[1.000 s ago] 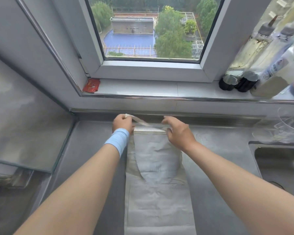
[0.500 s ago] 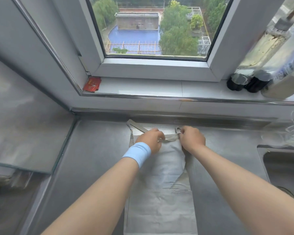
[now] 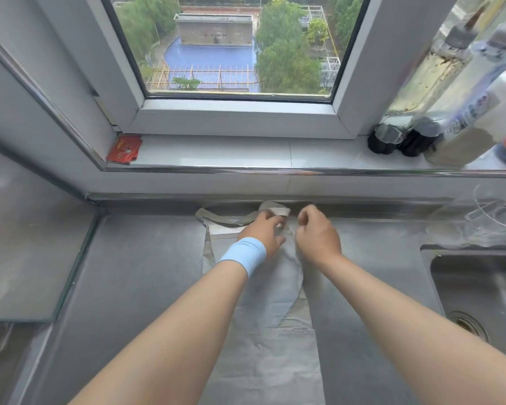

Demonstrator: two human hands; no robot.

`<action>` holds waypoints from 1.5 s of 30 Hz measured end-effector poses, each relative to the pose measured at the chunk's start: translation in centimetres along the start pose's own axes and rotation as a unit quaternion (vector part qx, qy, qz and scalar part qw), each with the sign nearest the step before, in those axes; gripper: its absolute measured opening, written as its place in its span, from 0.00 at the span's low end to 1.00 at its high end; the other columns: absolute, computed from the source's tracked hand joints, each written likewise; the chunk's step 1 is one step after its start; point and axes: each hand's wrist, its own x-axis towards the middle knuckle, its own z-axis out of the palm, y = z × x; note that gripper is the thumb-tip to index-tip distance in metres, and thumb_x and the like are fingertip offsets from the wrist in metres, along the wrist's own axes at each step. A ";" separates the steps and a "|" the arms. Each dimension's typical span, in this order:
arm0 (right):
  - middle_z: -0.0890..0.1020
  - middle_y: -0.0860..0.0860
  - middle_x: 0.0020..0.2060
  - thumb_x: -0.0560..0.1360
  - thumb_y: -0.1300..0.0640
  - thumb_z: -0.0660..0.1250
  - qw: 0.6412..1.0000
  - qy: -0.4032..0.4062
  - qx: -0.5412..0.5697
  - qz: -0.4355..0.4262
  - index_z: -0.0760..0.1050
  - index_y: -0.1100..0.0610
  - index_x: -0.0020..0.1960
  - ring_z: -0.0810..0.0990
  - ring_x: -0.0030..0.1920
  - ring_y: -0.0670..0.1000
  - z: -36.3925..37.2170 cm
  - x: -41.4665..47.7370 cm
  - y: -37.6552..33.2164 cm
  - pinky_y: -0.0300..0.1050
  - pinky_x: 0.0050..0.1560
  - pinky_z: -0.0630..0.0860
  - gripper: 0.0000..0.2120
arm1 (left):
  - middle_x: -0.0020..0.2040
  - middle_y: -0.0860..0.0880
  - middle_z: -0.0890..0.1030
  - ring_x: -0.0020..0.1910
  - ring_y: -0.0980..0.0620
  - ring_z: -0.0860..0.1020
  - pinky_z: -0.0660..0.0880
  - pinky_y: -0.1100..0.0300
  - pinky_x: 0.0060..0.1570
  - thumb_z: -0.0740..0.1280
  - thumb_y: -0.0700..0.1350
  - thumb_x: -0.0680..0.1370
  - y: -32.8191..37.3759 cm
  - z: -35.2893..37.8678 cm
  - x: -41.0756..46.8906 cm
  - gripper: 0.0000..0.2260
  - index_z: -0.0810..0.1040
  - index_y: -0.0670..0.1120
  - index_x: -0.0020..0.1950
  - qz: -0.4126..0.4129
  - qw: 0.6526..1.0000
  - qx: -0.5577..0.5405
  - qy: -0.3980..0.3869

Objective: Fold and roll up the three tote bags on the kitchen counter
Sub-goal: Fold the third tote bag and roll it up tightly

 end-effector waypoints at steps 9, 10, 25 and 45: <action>0.82 0.47 0.38 0.66 0.35 0.60 0.975 -0.141 -0.093 0.146 0.74 0.51 0.43 0.80 0.43 0.52 0.4 -3.0 2.4 0.45 0.40 0.73 0.20 | 0.53 0.51 0.81 0.53 0.47 0.79 0.75 0.58 0.54 0.66 0.47 0.75 2.1 0.2 1.4 0.10 0.78 0.55 0.56 -0.061 0.996 -0.059 -0.013; 0.82 0.47 0.37 0.65 0.37 0.62 0.973 -0.159 -0.098 0.134 0.74 0.52 0.41 0.80 0.41 0.52 0.3 -3.2 2.5 0.45 0.39 0.73 0.18 | 0.50 0.51 0.81 0.50 0.47 0.79 0.75 0.59 0.51 0.65 0.43 0.74 1.9 0.1 1.5 0.09 0.79 0.55 0.51 -0.067 0.993 -0.093 0.008; 0.81 0.44 0.49 0.72 0.65 0.61 0.984 -0.160 0.075 -0.020 0.77 0.51 0.52 0.78 0.49 0.46 1.8 -4.8 2.6 0.39 0.51 0.71 0.14 | 0.59 0.48 0.72 0.56 0.44 0.75 0.73 0.51 0.51 0.59 0.37 0.75 0.8 1.4 -2.3 0.13 0.74 0.50 0.55 0.010 0.986 -0.068 0.150; 0.77 0.52 0.50 0.64 0.66 0.70 0.941 -0.060 -0.146 -0.301 0.77 0.54 0.52 0.78 0.51 0.57 2.0 -13.5 2.1 0.50 0.49 0.74 0.18 | 0.53 0.50 0.74 0.55 0.48 0.73 0.73 0.52 0.50 0.62 0.44 0.77 -4.0 4.4 -17.3 0.08 0.74 0.50 0.55 0.038 0.993 0.067 0.093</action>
